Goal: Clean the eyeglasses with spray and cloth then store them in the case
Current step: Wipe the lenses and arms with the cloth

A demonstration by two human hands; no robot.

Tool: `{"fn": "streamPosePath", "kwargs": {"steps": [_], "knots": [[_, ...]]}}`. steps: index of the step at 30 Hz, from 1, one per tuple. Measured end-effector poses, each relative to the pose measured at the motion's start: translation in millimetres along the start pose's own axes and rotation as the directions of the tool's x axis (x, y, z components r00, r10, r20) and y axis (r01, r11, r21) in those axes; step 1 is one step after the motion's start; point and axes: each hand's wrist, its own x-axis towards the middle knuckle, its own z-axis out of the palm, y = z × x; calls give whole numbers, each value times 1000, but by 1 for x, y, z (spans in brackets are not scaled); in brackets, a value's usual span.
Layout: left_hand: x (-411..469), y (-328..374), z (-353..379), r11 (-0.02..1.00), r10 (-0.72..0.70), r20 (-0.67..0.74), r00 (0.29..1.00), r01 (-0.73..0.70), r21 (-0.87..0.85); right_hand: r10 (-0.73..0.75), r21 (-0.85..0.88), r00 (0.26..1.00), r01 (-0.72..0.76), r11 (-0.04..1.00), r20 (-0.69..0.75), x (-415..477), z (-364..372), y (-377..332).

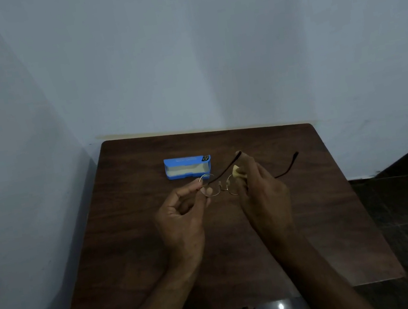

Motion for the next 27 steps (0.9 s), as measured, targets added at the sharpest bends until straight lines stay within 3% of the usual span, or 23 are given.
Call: {"fn": "streamPosePath", "kwargs": {"steps": [4, 11, 15, 19, 27], "knots": [[0, 0, -1, 999, -45, -50, 998, 44, -27, -76, -4, 997, 76, 997, 0, -16, 1, -9], [0, 5, 2, 983, -150, -65, 986, 142, -121, 25, 76, 976, -43, 996, 218, -18, 0, 3], [2, -1, 2, 969, -243, -65, 968, 239, -68, -66, 135, 958, 29, 990, 280, -17, 1, 0], [5, -2, 0, 928, -344, -13, 939, 338, -156, -93, 147, 960, 55, 988, 266, -21, 9, 2], [3, 0, -2, 924, -340, 27, 940, 339, -176, -69, 100, 980, 51, 994, 189, -12, 15, 24]]}}
